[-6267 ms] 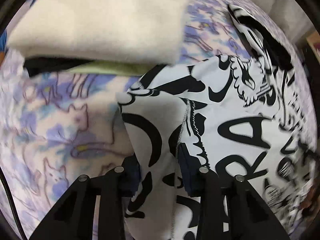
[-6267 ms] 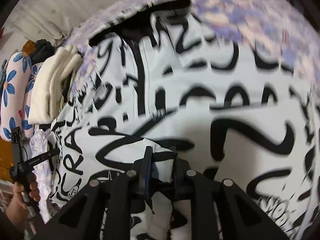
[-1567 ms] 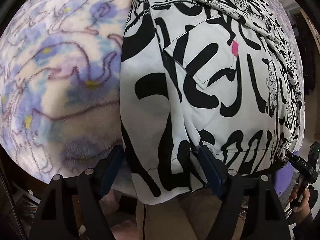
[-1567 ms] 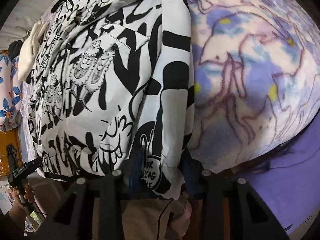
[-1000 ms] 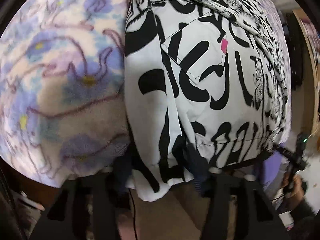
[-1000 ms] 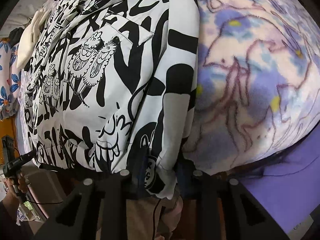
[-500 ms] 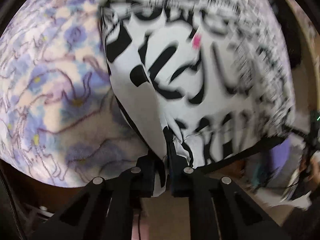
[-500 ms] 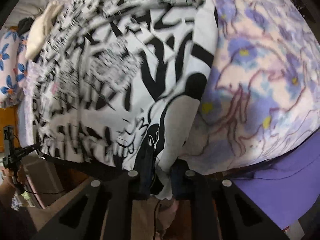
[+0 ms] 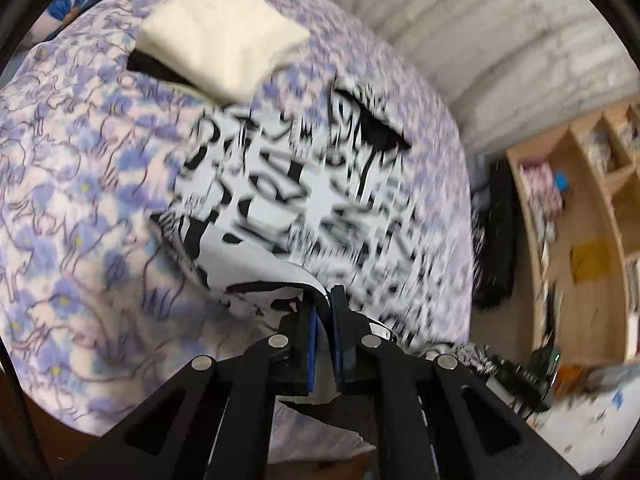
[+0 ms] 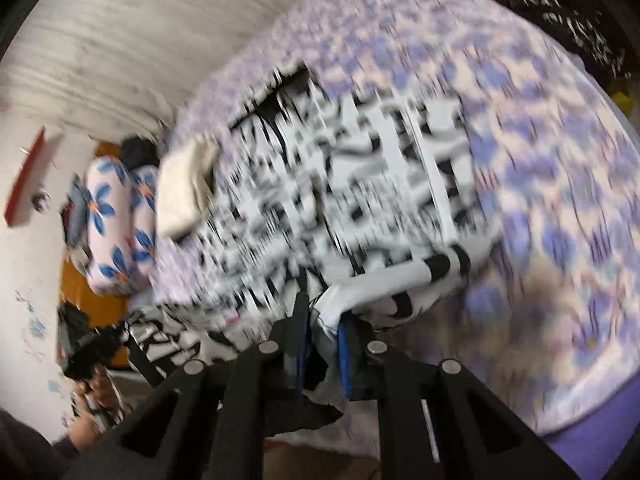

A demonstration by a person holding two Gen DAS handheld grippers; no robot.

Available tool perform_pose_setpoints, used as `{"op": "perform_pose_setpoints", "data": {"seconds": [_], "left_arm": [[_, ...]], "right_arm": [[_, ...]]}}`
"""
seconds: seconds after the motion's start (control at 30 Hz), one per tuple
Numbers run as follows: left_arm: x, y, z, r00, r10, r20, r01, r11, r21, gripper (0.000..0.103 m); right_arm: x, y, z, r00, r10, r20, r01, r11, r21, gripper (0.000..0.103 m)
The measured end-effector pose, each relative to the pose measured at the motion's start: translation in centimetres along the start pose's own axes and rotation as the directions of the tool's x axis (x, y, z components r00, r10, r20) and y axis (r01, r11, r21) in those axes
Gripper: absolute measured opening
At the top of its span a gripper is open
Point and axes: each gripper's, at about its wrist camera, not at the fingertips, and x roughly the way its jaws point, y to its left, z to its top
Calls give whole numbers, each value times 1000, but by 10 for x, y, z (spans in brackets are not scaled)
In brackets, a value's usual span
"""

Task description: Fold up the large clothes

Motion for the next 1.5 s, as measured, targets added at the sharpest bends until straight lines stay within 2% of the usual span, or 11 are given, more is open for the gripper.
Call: {"op": "perform_pose_setpoints", "data": {"seconds": [0.2, 0.37, 0.63, 0.9, 1.0, 1.03, 1.07, 1.13, 1.33, 1.4, 1.5], "left_arm": [[20, -7, 52, 995, 39, 92, -39, 999, -1, 4], [61, 3, 91, 990, 72, 118, -70, 997, -19, 4], [156, 13, 141, 978, 167, 126, -175, 983, 53, 4], [247, 49, 164, 973, 226, 48, -229, 971, 68, 8], [259, 60, 168, 973, 229, 8, -229, 972, 47, 31], [259, 63, 171, 975, 222, 2, -222, 974, 40, 53], [259, 63, 172, 976, 216, 7, -216, 976, 35, 70], [251, 61, 174, 975, 218, 36, -219, 975, 38, 85], [232, 49, 175, 976, 208, 56, -214, 970, 118, 86], [233, 44, 173, 967, 245, 69, -254, 946, 199, 86], [244, 38, 168, 946, 312, 90, -324, 885, 334, 86]], "right_arm": [[10, 1, 72, 994, 35, 100, -37, 999, 18, 12], [43, -10, 116, 988, 34, 150, -42, 998, 52, 12], [118, -34, 156, 983, -10, 182, -7, 996, 90, 12], [186, -72, 171, 988, -63, 138, 40, 986, 160, 17], [196, -79, 173, 992, -32, 126, 8, 983, 183, 35], [195, -79, 173, 991, -17, 132, -7, 984, 177, 48], [194, -78, 173, 991, -11, 131, -12, 985, 173, 67], [187, -74, 172, 991, 2, 133, -23, 987, 156, 96], [159, -48, 170, 983, -14, 181, 12, 1000, 10, 97], [160, -38, 171, 979, -90, 182, 107, 991, -85, 97], [172, -30, 171, 970, -173, 173, 209, 954, -214, 97]]}}
